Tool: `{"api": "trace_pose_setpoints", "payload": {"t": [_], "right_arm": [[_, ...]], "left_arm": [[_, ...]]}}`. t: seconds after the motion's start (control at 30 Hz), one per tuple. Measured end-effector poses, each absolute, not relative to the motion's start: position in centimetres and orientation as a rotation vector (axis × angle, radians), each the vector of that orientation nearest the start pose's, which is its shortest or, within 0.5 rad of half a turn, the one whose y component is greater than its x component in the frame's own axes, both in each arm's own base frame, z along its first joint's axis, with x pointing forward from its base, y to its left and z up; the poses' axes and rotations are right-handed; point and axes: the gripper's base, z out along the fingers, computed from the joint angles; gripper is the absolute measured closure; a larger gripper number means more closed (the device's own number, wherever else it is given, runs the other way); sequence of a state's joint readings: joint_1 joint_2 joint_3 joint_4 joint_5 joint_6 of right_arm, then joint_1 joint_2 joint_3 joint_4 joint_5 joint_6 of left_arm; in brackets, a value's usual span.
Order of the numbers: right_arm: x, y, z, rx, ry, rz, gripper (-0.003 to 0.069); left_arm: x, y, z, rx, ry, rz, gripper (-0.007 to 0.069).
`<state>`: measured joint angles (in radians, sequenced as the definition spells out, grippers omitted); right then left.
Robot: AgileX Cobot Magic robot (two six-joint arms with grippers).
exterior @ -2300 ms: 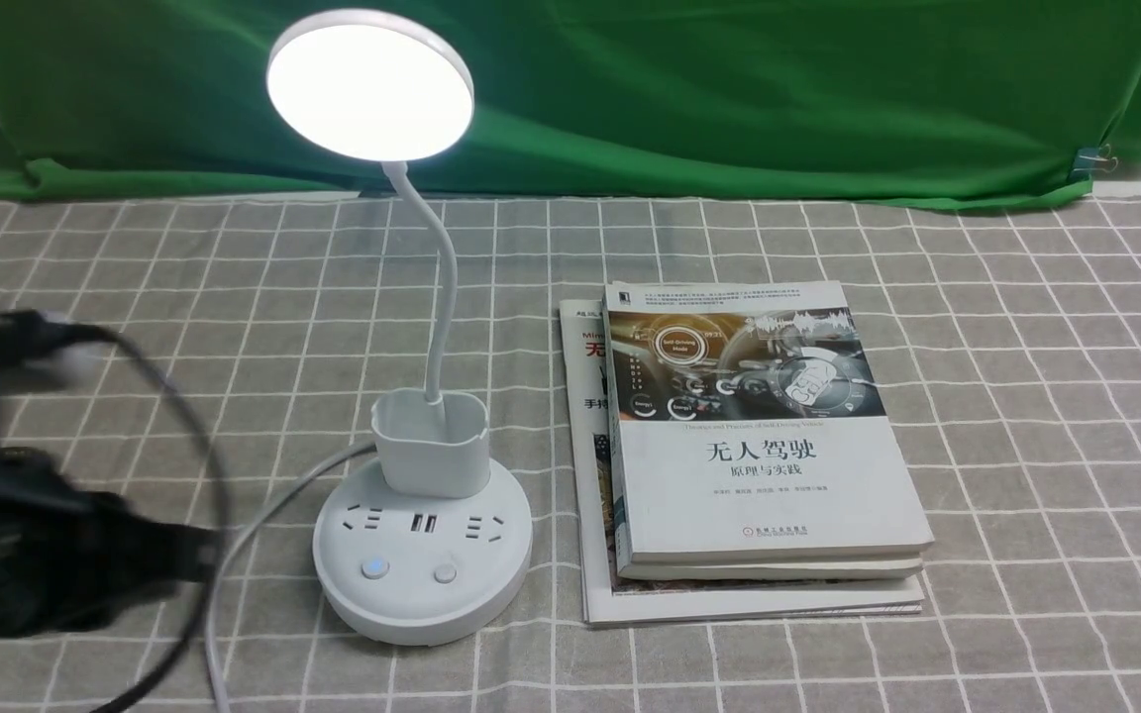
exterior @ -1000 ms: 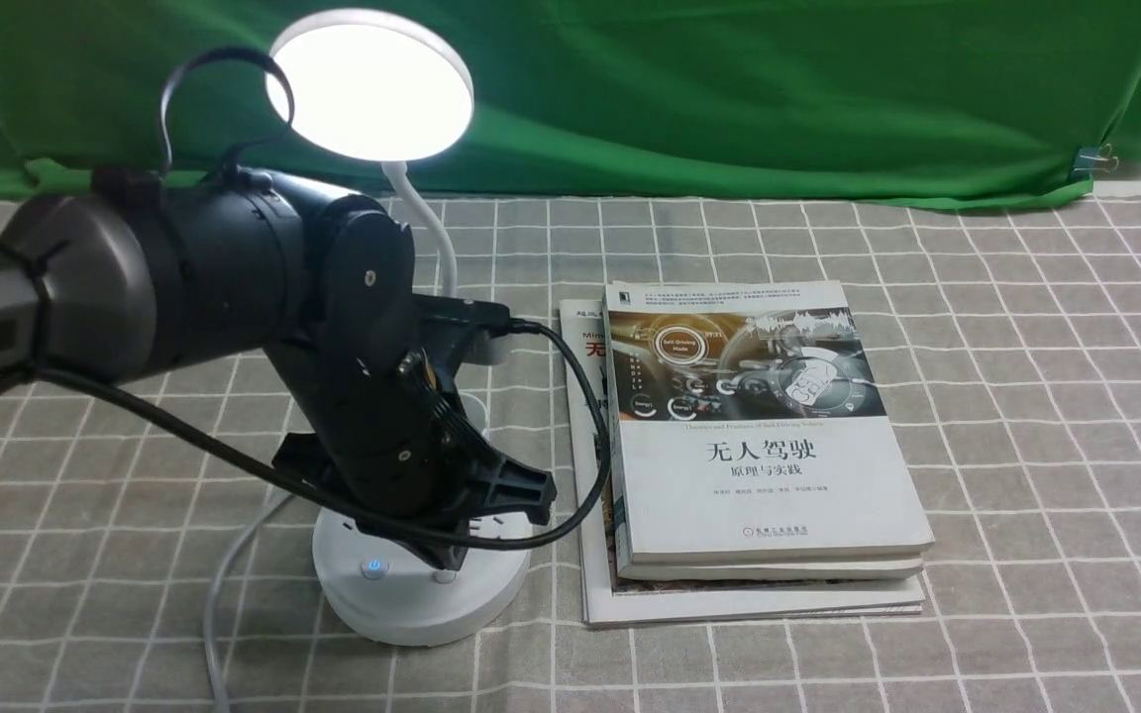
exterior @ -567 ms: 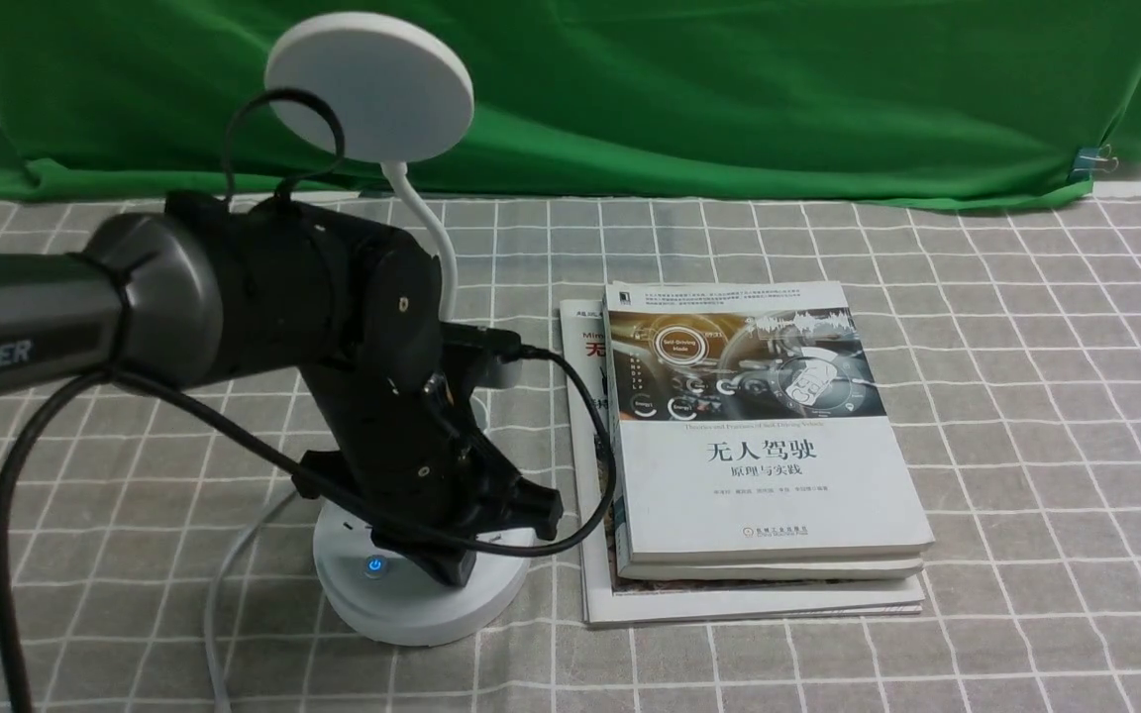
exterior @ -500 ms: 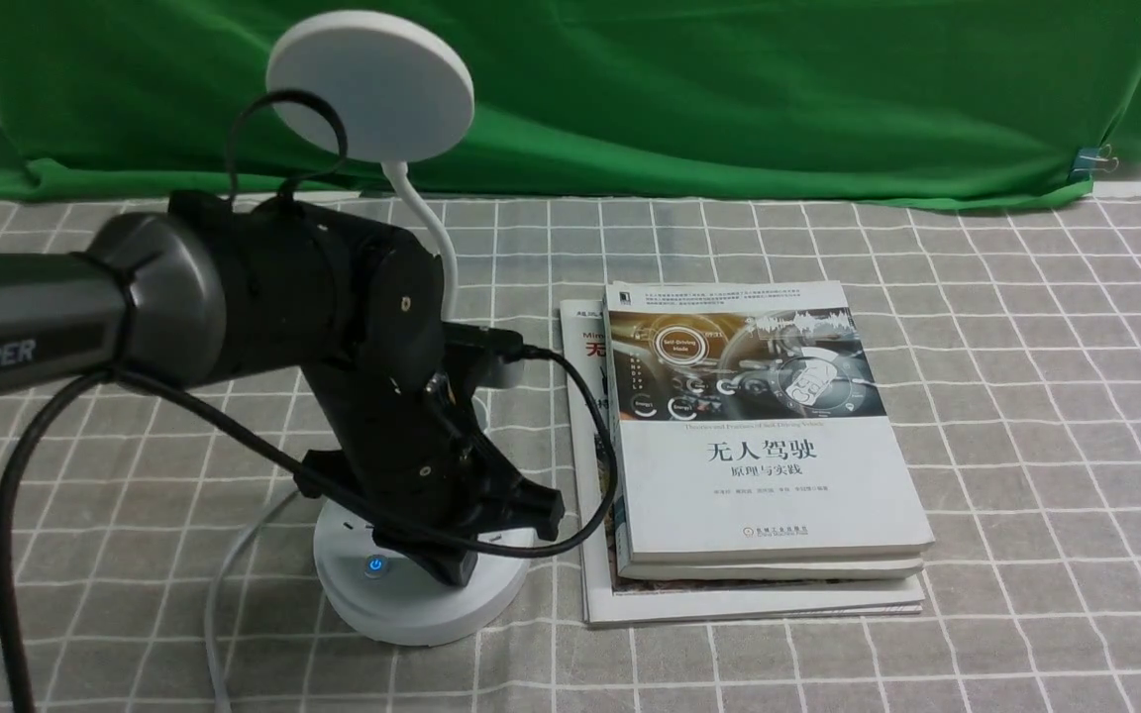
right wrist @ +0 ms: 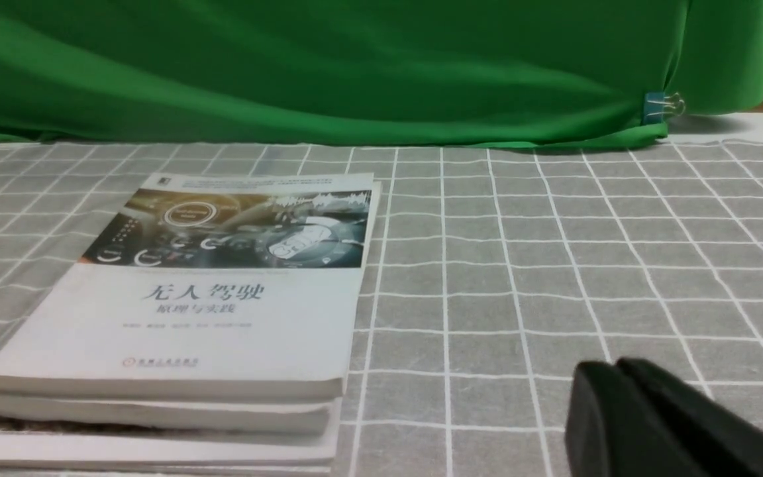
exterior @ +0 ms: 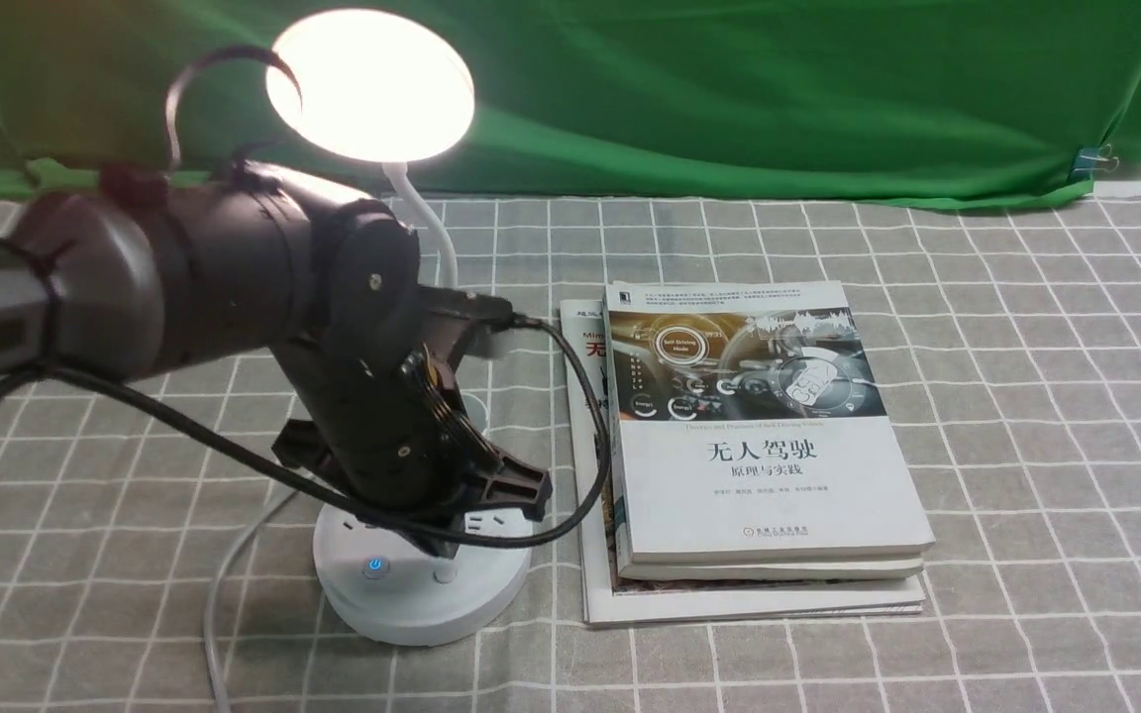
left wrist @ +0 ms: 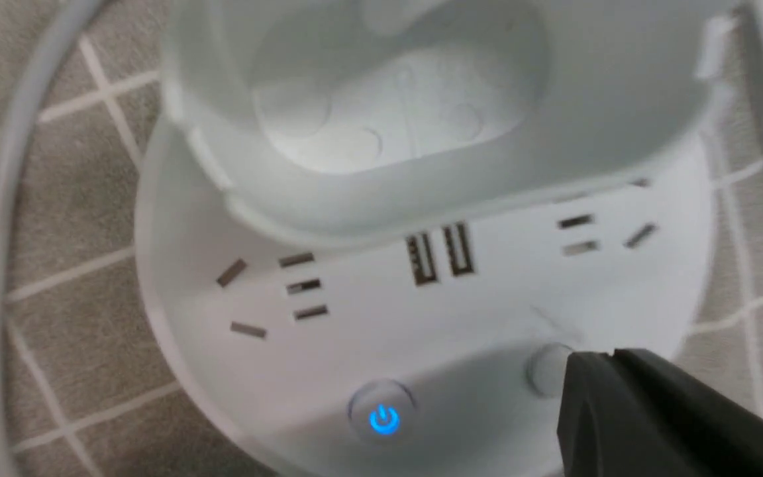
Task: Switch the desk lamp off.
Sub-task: Use the left arm to press the button switch on the lamp holder
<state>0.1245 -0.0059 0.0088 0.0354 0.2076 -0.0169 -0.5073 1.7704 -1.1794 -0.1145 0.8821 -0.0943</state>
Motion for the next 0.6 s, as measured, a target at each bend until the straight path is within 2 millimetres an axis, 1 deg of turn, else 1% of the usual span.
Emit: {"api": "trace_pose_setpoints", "payload": {"t": [0.03, 0.1, 0.27, 0.37, 0.6], "right_arm": [[5.5, 0.8, 19.2, -0.096, 1.692, 0.113, 0.0624], [5.5, 0.8, 19.2, -0.096, 1.692, 0.113, 0.0624], [5.5, 0.8, 19.2, -0.096, 1.692, 0.113, 0.0624], [5.5, 0.8, 19.2, -0.096, 1.692, 0.113, 0.0624], [5.5, 0.8, 19.2, -0.096, 1.692, 0.113, 0.0624]], "left_arm": [[29.4, -17.3, 20.0, 0.518, 2.943, -0.217, 0.0624], [29.8, -17.5, 18.5, 0.519, 2.975, -0.201, 0.0624], [30.1, -17.6, 18.2, 0.550, 2.974, -0.195, 0.0624], [30.0, -17.6, 18.6, 0.549, 2.963, -0.198, 0.0624], [28.9, -17.0, 21.4, 0.555, 2.915, -0.197, 0.0624]]}}
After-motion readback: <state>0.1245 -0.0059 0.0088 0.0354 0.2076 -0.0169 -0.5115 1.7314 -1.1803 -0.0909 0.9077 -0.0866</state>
